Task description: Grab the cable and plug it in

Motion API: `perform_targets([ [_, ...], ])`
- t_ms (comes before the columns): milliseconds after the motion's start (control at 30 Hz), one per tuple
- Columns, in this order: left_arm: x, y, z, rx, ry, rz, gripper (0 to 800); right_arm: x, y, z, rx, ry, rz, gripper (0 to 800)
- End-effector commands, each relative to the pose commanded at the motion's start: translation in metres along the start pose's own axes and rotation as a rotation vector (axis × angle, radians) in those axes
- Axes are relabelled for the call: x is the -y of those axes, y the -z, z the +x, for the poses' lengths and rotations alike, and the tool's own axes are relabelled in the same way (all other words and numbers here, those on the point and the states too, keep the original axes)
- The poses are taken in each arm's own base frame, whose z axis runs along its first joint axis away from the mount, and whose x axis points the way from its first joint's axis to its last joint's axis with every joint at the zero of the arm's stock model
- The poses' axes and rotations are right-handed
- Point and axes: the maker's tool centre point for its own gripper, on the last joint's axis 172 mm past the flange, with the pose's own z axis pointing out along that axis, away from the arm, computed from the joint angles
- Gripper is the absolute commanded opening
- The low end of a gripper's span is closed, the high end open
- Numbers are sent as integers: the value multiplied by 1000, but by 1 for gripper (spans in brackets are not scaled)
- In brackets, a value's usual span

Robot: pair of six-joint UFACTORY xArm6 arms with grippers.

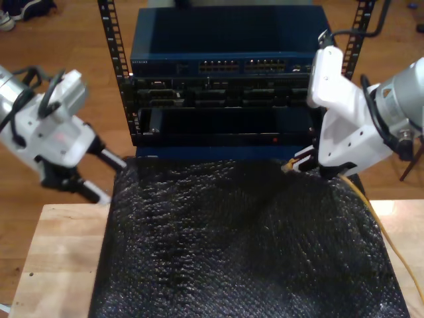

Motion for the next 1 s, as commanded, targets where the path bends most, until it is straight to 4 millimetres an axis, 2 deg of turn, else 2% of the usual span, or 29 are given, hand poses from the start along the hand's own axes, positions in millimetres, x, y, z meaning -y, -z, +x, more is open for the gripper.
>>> perform_targets([
  [233, -13, 19, -48, 64, -35, 16, 798, -2, -16, -9, 19, -20, 33, 0],
  [467, -46, 25, -93, 125, -98, -3, 798, -5, -17, -16, 26, -36, 35, 0],
  [633, -81, 24, -134, 138, -128, -20, 798, -4, -21, -19, 34, -36, 42, 0],
  [800, -126, 9, -171, 122, -181, -61, 798, -2, -23, -24, 48, -31, 48, 0],
  [1000, -178, -15, -204, 60, -220, -73, 798, 0, -26, -26, 52, -33, 54, 0],
])
